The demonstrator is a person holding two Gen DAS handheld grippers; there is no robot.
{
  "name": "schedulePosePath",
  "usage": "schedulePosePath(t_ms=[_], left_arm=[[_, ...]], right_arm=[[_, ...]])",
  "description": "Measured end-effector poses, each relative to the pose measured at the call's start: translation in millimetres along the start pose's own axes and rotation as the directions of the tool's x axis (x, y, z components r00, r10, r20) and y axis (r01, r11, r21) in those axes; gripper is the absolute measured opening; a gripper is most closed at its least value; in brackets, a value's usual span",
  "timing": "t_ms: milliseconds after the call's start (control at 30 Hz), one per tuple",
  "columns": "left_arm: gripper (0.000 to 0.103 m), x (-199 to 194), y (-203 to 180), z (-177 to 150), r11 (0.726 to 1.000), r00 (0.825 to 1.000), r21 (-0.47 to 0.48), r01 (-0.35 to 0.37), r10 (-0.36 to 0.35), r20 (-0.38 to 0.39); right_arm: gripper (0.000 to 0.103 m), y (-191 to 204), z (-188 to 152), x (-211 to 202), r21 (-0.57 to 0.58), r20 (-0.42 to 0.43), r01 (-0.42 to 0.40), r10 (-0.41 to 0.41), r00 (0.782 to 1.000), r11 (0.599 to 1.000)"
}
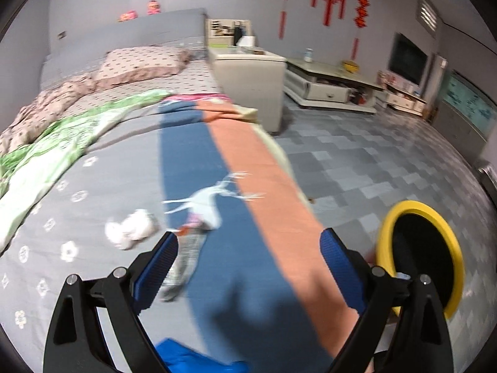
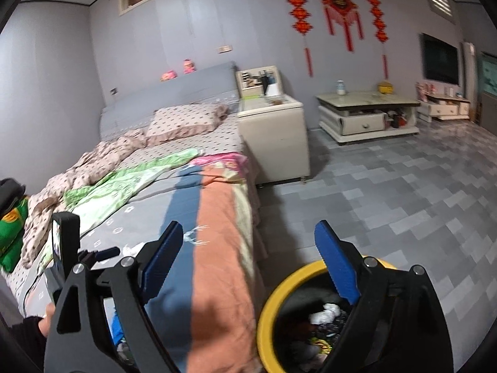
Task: Collect trash
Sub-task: 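Move both grippers back over the bed toward the tissue and wrapper, then grasp the white tissue left while the right grasps the snack wrapper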
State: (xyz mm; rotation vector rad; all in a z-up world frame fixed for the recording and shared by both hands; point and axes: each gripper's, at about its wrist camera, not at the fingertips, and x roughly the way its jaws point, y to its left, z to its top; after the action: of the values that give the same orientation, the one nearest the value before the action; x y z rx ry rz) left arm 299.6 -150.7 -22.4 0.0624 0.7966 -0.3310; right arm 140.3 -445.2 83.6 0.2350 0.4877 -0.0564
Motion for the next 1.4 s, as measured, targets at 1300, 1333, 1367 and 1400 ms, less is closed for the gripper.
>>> schedulePosePath(t_ms=[1300,1333,1367,1400], left_arm=[[0.089,133,199,-18,0.939,0.964,-0.246,-0.241,0.202,-0.174],[0.089,136,200,-18,0.939,0.964,-0.246,-0.239,0.2,-0.176],[0.089,139,200,-19,0.94,0.966,-0.25,-0.232,0.192,-0.175],[0.089,142,201,-19,0.941,0.967,-0.252,-0.225,0.185,-0.175]], right_arm=[[0.083,235,-130,283,-0.138,-0.48,-0.247,0.153,0.864,0.959],[0.082,238,-132,286,-0.147,-0.487,-0.248,0.148,0.861,0.958],[0.082,242,-136,291,-0.155,-0.496,-0.249,0.143,0.857,0.956],[0.082,244,-138,293,-0.159,-0.501,-0.25,0.14,0.854,0.955]])
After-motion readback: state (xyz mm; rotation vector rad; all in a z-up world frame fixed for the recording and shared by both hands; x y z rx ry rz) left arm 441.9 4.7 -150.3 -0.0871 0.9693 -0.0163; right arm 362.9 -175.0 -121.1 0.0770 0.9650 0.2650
